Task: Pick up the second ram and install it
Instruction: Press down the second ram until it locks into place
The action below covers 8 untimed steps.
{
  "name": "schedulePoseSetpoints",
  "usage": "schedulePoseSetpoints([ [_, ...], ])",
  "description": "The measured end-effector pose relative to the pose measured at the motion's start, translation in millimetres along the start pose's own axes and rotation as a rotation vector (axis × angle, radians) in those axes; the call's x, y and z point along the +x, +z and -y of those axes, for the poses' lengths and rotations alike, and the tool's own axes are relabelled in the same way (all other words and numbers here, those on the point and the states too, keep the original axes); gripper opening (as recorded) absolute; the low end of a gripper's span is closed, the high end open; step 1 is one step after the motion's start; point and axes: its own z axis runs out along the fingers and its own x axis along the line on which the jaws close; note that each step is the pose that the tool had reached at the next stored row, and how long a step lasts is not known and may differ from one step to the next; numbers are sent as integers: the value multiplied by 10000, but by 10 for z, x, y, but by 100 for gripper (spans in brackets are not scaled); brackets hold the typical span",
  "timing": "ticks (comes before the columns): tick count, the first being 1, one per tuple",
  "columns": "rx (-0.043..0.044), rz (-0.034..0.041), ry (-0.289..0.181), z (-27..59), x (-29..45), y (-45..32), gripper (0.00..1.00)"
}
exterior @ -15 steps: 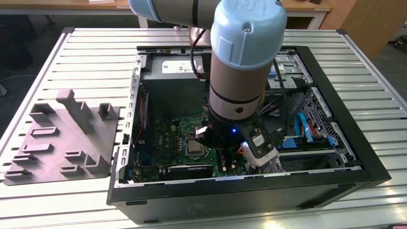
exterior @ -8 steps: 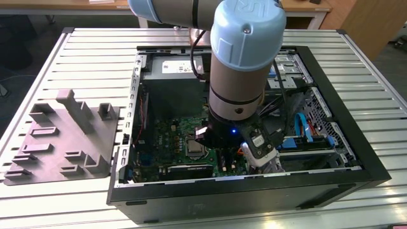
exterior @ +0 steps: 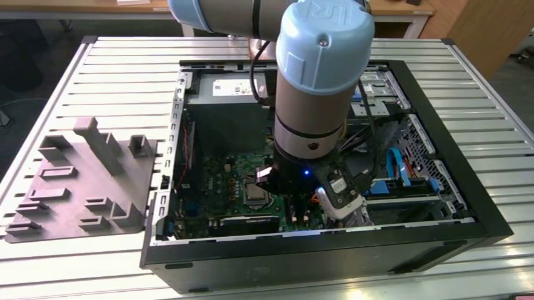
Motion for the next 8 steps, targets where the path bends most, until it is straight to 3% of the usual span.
schedulePoseSetpoints([
  [5, -6, 1, 0, -1, 0, -2, 10],
  [8, -13, 2, 1, -4, -3, -79, 10],
])
